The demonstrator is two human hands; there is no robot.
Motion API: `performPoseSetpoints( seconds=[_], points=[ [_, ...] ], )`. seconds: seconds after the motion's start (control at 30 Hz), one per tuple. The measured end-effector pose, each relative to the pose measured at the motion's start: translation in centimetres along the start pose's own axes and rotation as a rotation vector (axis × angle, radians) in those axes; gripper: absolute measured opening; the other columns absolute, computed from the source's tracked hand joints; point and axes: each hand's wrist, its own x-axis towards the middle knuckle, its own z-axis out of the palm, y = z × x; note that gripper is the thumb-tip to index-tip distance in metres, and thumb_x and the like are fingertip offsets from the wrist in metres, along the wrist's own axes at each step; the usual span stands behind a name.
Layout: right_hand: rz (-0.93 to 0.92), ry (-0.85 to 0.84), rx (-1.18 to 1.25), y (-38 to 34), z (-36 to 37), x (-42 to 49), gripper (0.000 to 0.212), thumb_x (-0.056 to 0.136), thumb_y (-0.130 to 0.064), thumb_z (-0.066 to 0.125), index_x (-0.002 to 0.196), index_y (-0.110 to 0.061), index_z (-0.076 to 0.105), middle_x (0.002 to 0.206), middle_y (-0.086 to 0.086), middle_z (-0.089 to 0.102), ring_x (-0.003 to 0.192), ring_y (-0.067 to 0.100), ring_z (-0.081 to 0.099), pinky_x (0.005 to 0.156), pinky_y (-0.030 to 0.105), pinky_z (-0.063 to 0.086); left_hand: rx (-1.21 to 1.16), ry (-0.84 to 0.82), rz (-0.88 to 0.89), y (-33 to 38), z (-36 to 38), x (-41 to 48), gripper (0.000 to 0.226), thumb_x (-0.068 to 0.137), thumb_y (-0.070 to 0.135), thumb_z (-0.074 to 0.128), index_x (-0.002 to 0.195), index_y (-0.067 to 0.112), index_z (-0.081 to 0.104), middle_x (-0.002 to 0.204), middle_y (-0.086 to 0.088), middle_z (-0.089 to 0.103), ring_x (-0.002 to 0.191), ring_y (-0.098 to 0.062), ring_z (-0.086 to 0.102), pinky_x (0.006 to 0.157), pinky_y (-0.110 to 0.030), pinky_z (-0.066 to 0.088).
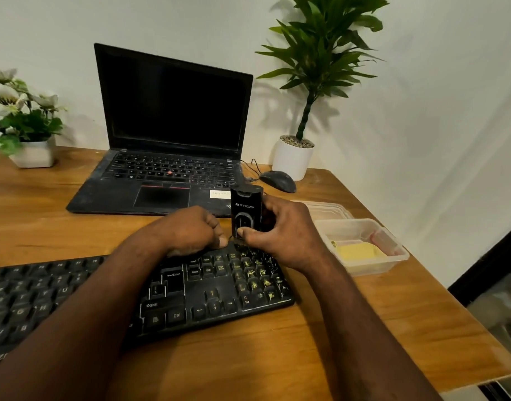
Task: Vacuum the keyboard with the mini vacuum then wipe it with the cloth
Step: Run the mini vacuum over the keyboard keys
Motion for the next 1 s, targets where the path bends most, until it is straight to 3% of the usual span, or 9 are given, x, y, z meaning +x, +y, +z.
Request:
performPoseSetpoints(
  seconds=[0.1, 0.2, 0.3, 0.43, 0.53, 0.63, 0.77, 0.9, 1.0],
  points=[
    [0.0, -0.032, -0.018, 0.0, 0.1, -0.1, 0.061, 0.079, -0.028, 0.088, 0.135, -0.022, 0.064, 0.12, -0.008, 0.073, 0.103, 0.003, 0.068, 0.083, 0.017, 0.058, -0.004, 0.008, 0.005, 0.1, 0.0, 0.0, 0.011, 0.093, 0.015, 0.073, 0.083, 0.018, 0.077, 0.086, 0.004, 0.076, 0.083, -0.01, 0.065, 0.073, -0.028, 0.045],
    [-0.008, 0.05, -0.114, 0.2, -0.2, 0.0, 0.058, 0.079, -0.029, 0.087, 0.133, -0.022, 0.065, 0.121, -0.008, 0.073, 0.106, 0.004, 0.067, 0.087, 0.019, 0.057, -0.003, 0.014, -0.005, 0.3, 0.1, -0.1, 0.011, 0.093, 0.015, 0.074, 0.084, 0.018, 0.075, 0.084, 0.007, 0.073, 0.082, -0.008, 0.063, 0.07, -0.027, 0.042],
    [-0.001, 0.102, -0.092, 0.2, -0.1, -0.5, 0.054, 0.079, -0.03, 0.087, 0.129, -0.025, 0.067, 0.116, -0.013, 0.073, 0.099, -0.002, 0.066, 0.077, 0.012, 0.052, -0.009, 0.012, -0.014, 0.1, 0.0, 0.1, 0.01, 0.093, 0.015, 0.074, 0.084, 0.018, 0.075, 0.084, 0.005, 0.073, 0.083, -0.011, 0.064, 0.072, -0.029, 0.043],
    [0.001, 0.039, -0.038, 0.2, 0.5, -1.1, 0.051, 0.08, -0.03, 0.086, 0.127, -0.026, 0.067, 0.111, -0.015, 0.072, 0.093, -0.006, 0.066, 0.068, 0.01, 0.051, -0.015, 0.01, -0.014, 0.2, 0.0, -0.1, 0.006, 0.094, 0.017, 0.074, 0.089, 0.015, 0.076, 0.091, 0.0, 0.075, 0.086, -0.012, 0.065, 0.072, -0.029, 0.044],
    [0.065, 0.131, -0.12, 0.5, 0.1, -0.8, 0.048, 0.082, -0.033, 0.085, 0.126, -0.025, 0.067, 0.109, -0.015, 0.07, 0.091, -0.005, 0.063, 0.067, 0.008, 0.045, -0.004, 0.017, -0.015, 0.5, 0.1, -0.4, 0.008, 0.094, 0.018, 0.074, 0.086, 0.017, 0.076, 0.083, 0.006, 0.073, 0.078, -0.007, 0.062, 0.068, -0.028, 0.042],
    [0.08, 0.157, -0.053, 0.7, -0.2, -0.9, 0.045, 0.081, -0.031, 0.085, 0.122, -0.024, 0.069, 0.102, -0.019, 0.069, 0.087, -0.007, 0.064, 0.069, 0.011, 0.049, -0.006, 0.031, -0.025, 0.5, 0.1, -0.4, 0.008, 0.094, 0.017, 0.074, 0.086, 0.019, 0.075, 0.085, 0.006, 0.072, 0.08, -0.006, 0.062, 0.067, -0.026, 0.041],
    [0.077, 0.042, 0.077, 0.9, 0.3, -0.9, 0.035, 0.081, -0.027, 0.086, 0.112, -0.023, 0.073, 0.101, -0.007, 0.076, 0.089, 0.004, 0.072, 0.075, 0.029, 0.062, -0.02, 0.051, -0.023, 0.2, 0.2, -0.4, 0.008, 0.093, 0.017, 0.075, 0.085, 0.018, 0.075, 0.087, 0.006, 0.073, 0.085, -0.009, 0.064, 0.072, -0.028, 0.044],
    [0.088, 0.145, -0.047, 1.0, 0.2, -0.6, 0.04, 0.081, -0.031, 0.085, 0.117, -0.023, 0.071, 0.108, -0.01, 0.074, 0.093, 0.002, 0.069, 0.08, 0.027, 0.061, -0.019, 0.06, -0.017, 0.1, 0.3, -0.5, 0.006, 0.093, 0.018, 0.075, 0.088, 0.016, 0.075, 0.089, 0.003, 0.073, 0.085, -0.01, 0.064, 0.072, -0.029, 0.044],
    [0.076, 0.15, 0.008, 1.0, 0.2, -0.7, 0.04, 0.08, -0.03, 0.086, 0.117, -0.021, 0.072, 0.107, -0.009, 0.075, 0.093, 0.004, 0.071, 0.08, 0.03, 0.062, -0.01, 0.077, -0.017, 0.0, 0.4, -0.6, 0.006, 0.093, 0.019, 0.075, 0.087, 0.018, 0.076, 0.091, 0.003, 0.073, 0.087, -0.011, 0.064, 0.073, -0.03, 0.045]
  ],
)
